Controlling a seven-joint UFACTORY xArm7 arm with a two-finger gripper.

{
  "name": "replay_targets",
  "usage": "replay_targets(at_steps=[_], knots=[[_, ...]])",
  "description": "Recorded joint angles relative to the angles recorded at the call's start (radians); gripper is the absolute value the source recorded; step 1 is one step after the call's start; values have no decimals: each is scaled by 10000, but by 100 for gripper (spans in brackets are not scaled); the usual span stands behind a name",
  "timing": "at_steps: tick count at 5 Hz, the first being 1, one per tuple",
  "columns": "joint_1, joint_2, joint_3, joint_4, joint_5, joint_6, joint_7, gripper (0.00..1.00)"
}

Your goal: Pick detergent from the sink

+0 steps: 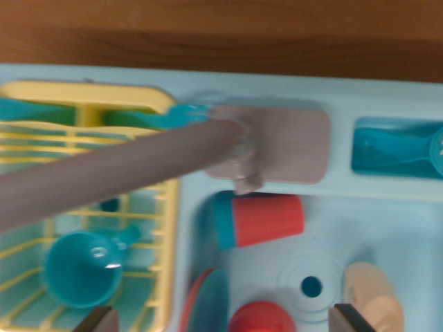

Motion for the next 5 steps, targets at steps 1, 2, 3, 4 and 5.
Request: replay_targets(at_steps=[1, 2, 3, 4, 5], knots=[[-136, 191, -141, -391, 24, -465, -310, 0], [-136, 191, -141, -391, 24, -465, -310, 0], [-280, 392, -290, -803, 50, -954, -636, 0], [-280, 392, -290, -803, 50, -954, -636, 0], [-415, 582, -431, -1192, 74, -1417, -944, 0]])
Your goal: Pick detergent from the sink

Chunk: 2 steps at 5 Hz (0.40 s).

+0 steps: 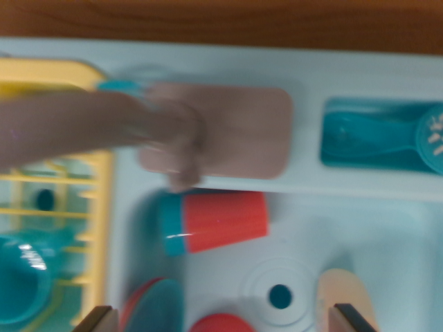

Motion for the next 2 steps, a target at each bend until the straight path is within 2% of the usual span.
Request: replay_targets(at_steps=[1, 2], knots=[[0, 0, 0, 0, 0, 0, 0, 0], [-135, 190, -140, -389, 24, -462, -308, 0]])
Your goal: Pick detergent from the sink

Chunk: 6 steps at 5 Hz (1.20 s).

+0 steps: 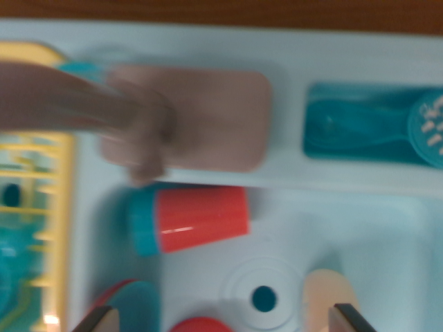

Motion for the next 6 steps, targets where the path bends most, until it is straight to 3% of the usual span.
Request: replay_targets(at_steps=[1, 2, 3, 4, 5, 6], knots=[[0, 0, 0, 0, 0, 0, 0, 0], [-122, 171, -126, -350, 22, -416, -277, 0], [-122, 171, -126, -350, 22, -416, -277, 0], [-245, 343, -254, -703, 44, -835, -557, 0], [-245, 343, -254, -703, 44, -835, -557, 0], [-345, 485, -358, -992, 62, -1179, -786, 0]])
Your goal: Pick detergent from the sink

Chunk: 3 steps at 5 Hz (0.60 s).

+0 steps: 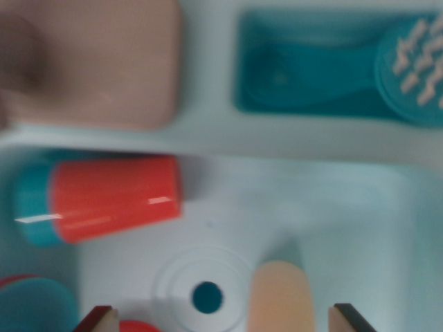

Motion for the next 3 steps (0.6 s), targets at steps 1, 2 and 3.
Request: replay_targets(at_steps=[1, 2, 3], knots=[[0, 0, 0, 0, 0, 0, 0, 0], [-91, 128, -94, -261, 16, -311, -207, 0], [-91, 128, -94, -261, 16, -311, -207, 0]])
